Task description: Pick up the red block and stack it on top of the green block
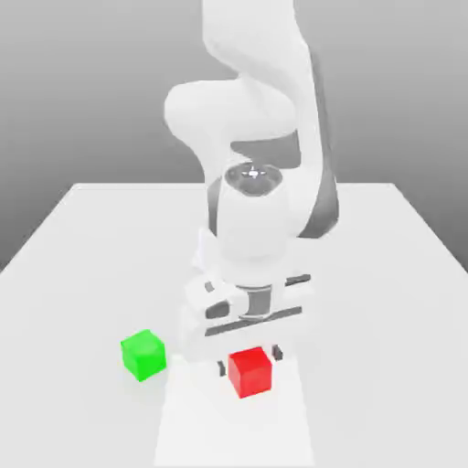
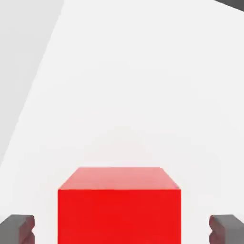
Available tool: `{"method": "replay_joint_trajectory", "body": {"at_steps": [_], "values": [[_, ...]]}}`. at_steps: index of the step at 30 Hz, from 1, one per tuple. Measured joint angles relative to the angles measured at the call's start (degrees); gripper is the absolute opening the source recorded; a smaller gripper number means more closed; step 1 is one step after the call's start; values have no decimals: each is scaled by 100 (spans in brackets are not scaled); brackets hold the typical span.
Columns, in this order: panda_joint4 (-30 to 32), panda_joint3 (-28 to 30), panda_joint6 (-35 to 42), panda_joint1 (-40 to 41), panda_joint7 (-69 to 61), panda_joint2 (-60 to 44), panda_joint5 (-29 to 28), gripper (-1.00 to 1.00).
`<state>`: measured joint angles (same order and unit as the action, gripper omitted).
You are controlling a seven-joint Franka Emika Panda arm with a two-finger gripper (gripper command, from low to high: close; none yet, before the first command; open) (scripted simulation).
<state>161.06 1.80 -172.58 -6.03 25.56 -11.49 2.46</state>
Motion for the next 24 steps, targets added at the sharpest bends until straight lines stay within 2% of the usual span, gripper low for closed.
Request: {"method": "replay_joint_trajectory", "body": {"at_steps": [5, 12, 20, 24], "values": [[-6, -22, -37, 22, 10, -48, -11, -100], [178, 90, 1054, -15, 186, 1230, -268, -100], [492, 1264, 1862, 1506, -582, 2373, -948, -100], [491, 1485, 1414, 1493, -868, 1922, -733, -100]]}}
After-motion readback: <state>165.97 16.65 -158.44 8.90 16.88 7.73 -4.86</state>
